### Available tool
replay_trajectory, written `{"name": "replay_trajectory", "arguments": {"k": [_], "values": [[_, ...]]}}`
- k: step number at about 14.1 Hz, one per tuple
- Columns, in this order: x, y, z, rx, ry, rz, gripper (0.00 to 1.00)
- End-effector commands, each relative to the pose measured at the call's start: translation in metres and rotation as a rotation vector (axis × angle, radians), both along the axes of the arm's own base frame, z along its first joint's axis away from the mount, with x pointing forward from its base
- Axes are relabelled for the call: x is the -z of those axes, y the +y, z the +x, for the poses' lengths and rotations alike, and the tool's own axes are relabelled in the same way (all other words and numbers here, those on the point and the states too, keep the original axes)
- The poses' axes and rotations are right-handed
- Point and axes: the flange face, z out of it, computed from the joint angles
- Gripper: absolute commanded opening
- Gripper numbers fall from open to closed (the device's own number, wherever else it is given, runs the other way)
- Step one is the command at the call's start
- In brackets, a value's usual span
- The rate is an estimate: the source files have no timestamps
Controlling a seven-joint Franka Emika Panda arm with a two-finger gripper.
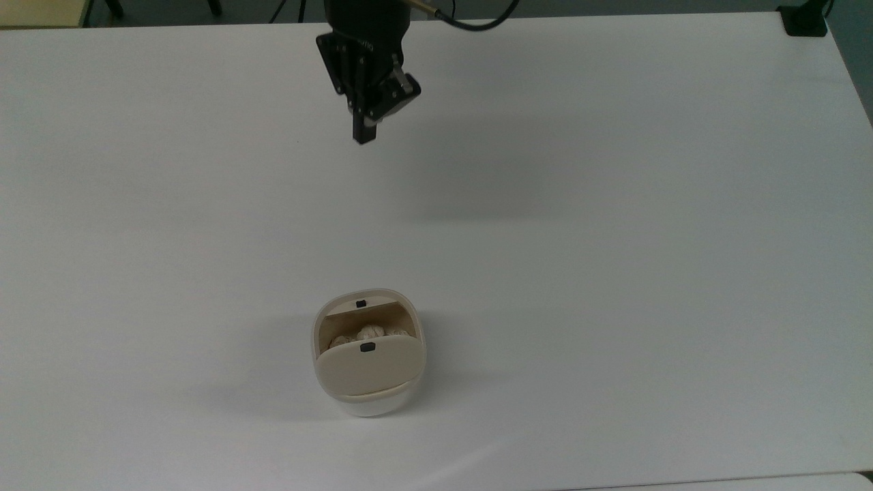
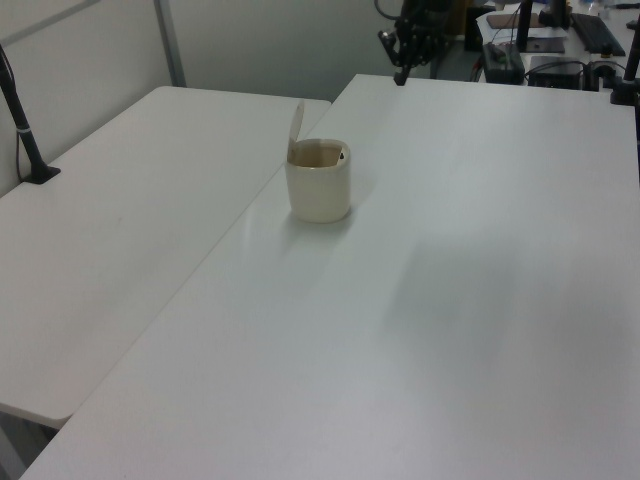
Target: Open the trash bin
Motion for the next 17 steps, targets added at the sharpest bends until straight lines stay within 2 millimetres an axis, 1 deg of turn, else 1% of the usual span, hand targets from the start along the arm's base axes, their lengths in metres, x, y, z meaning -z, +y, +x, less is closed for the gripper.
{"name": "replay_trajectory", "arguments": {"k": [1,2,3,7,8,9,10,11,12,13,15,17], "values": [[-0.007,0.006,-0.037,-0.171,0.127,0.015,0.0],[-0.011,0.006,-0.045,-0.223,0.153,0.021,0.0],[-0.015,0.005,-0.059,-0.314,0.192,0.018,0.0],[-0.025,-0.003,-0.088,-0.58,0.257,-0.011,0.04],[-0.028,-0.01,-0.095,-0.682,0.27,-0.034,0.1],[-0.028,-0.02,-0.097,-0.742,0.287,-0.044,0.16],[-0.028,-0.024,-0.097,-0.796,0.292,-0.054,0.29],[-0.029,-0.029,-0.095,-0.817,0.29,-0.059,0.55],[-0.031,-0.039,-0.09,-0.798,0.281,-0.059,0.9],[-0.032,-0.043,-0.089,-0.79,0.277,-0.059,1.0],[-0.033,-0.044,-0.086,-0.783,0.265,-0.061,1.0],[-0.032,-0.041,-0.076,-0.741,0.258,-0.052,1.0]]}}
